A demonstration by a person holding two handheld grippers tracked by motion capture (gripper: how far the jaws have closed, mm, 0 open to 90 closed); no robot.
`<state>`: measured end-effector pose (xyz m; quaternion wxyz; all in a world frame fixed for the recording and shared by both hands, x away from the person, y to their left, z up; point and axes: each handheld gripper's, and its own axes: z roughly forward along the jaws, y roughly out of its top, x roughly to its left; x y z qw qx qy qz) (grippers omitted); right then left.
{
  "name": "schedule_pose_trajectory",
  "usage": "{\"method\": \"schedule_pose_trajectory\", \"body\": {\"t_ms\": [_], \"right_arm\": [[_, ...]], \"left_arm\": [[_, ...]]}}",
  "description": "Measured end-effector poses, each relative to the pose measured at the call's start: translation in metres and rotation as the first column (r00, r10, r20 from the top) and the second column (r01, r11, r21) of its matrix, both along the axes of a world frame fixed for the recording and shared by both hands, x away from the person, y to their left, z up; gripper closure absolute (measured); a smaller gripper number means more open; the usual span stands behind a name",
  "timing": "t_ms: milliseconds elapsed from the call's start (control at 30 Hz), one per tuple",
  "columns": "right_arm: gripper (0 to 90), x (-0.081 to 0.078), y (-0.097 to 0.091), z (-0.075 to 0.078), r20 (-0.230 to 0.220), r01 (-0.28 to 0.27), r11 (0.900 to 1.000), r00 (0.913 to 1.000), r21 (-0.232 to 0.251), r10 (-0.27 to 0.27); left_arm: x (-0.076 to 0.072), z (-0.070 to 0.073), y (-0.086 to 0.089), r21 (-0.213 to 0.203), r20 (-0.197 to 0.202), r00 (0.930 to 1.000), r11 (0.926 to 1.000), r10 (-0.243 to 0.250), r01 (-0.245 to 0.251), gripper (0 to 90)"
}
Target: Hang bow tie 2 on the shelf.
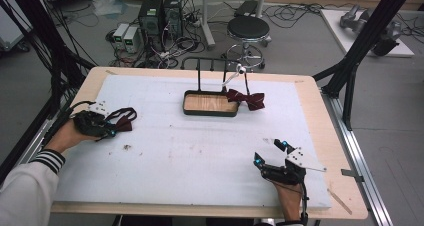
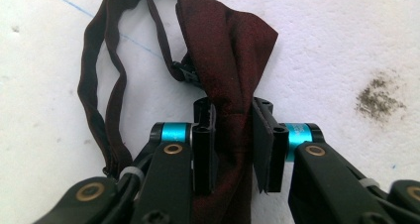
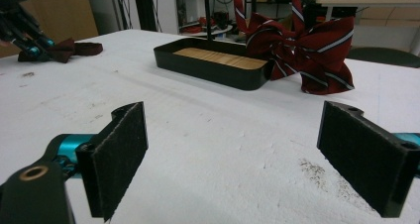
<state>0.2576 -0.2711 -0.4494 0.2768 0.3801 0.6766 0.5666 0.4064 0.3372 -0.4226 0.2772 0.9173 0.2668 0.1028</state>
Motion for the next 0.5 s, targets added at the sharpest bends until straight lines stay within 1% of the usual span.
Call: {"method": "schedule_pose_trajectory", "body": {"t_ms": [33, 67, 167, 267, 367, 500], "right_arm": [[11.3, 0.000, 0.000, 0.000, 0.000, 0.000, 1.0000, 1.0000, -0.001, 0.000], [11.3, 0.000, 0.000, 0.000, 0.001, 0.000, 1.0000, 1.0000, -0.001, 0.000], [11.3, 0.000, 0.000, 0.000, 0.004, -0.001, 1.0000, 1.0000, -0.004, 0.001], [11.3, 0.000, 0.000, 0.000, 0.003, 0.001, 1.0000, 1.0000, -0.005, -0.001], [11.3, -0.001, 0.000, 0.000, 0.009, 0.014, 0.9999, 0.9999, 0.004, -0.014], [11.3, -0.001, 0.000, 0.000, 0.006, 0.012, 0.9999, 0.9999, 0.002, -0.012]], "left_arm": [[0.000, 0.000, 0.000, -0.005, -0.005, 0.9999, 0.9999, 0.011, -0.011, 73.8], [0.000, 0.001, 0.000, -0.001, -0.005, 0.9999, 0.9999, 0.016, -0.016, 74.0], [-0.001, 0.002, 0.001, -0.020, -0.004, 0.9993, 0.9991, 0.038, -0.038, 74.4], [-0.002, 0.006, 0.002, -0.036, 0.013, 0.9985, 0.9980, 0.052, -0.052, 74.5], [-0.003, 0.010, 0.003, -0.062, 0.031, 0.9979, 0.9965, 0.057, -0.055, 74.6], [-0.005, 0.015, 0.003, -0.095, 0.059, 0.9960, 0.9937, 0.066, -0.061, 74.6]]}}
